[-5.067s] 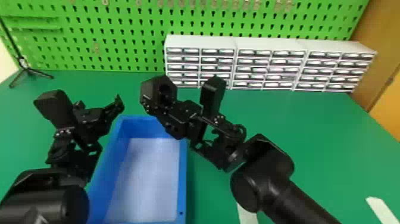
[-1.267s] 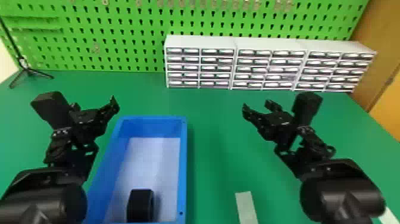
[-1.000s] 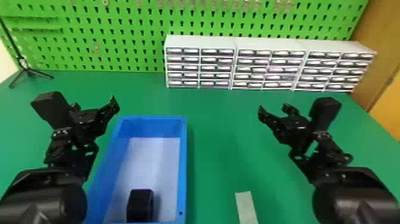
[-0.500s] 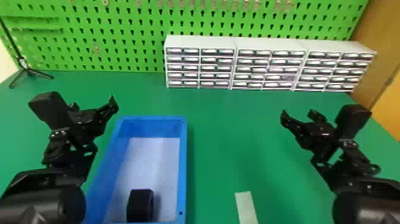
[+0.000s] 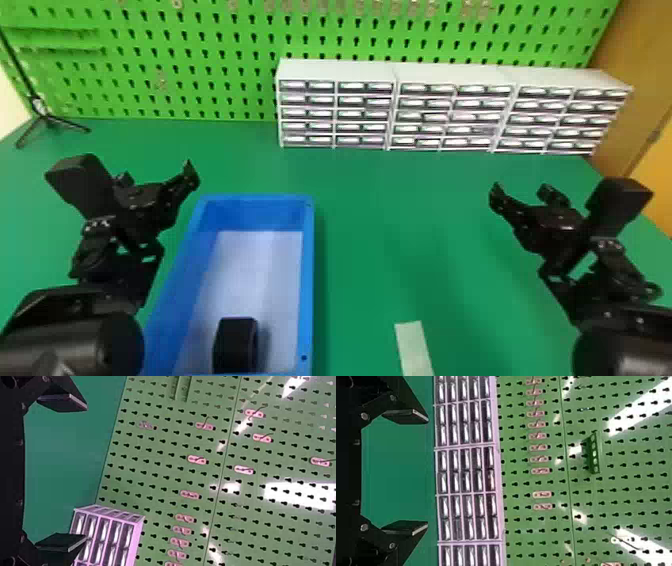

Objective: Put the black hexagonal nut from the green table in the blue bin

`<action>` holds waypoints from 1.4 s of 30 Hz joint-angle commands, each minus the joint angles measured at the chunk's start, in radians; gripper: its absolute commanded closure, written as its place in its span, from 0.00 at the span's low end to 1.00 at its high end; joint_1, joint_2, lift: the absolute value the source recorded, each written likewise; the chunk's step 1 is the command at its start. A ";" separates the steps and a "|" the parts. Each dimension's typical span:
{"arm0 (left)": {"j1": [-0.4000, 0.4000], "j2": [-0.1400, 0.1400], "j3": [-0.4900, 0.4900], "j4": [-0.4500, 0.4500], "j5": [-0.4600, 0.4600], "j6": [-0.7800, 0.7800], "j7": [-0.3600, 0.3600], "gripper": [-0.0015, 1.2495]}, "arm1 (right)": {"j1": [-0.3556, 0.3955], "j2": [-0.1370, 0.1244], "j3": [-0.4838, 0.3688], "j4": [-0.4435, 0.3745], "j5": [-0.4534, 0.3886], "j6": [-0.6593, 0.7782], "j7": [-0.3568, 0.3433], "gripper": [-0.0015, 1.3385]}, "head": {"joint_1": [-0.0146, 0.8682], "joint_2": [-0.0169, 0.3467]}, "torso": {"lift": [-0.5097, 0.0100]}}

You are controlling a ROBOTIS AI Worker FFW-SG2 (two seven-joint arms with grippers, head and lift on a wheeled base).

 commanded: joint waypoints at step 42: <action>-0.007 0.000 0.010 -0.010 -0.001 0.000 0.000 0.10 | -0.044 0.002 0.037 -0.005 0.011 0.002 -0.002 0.26 | 0.80 0.07 | 0.79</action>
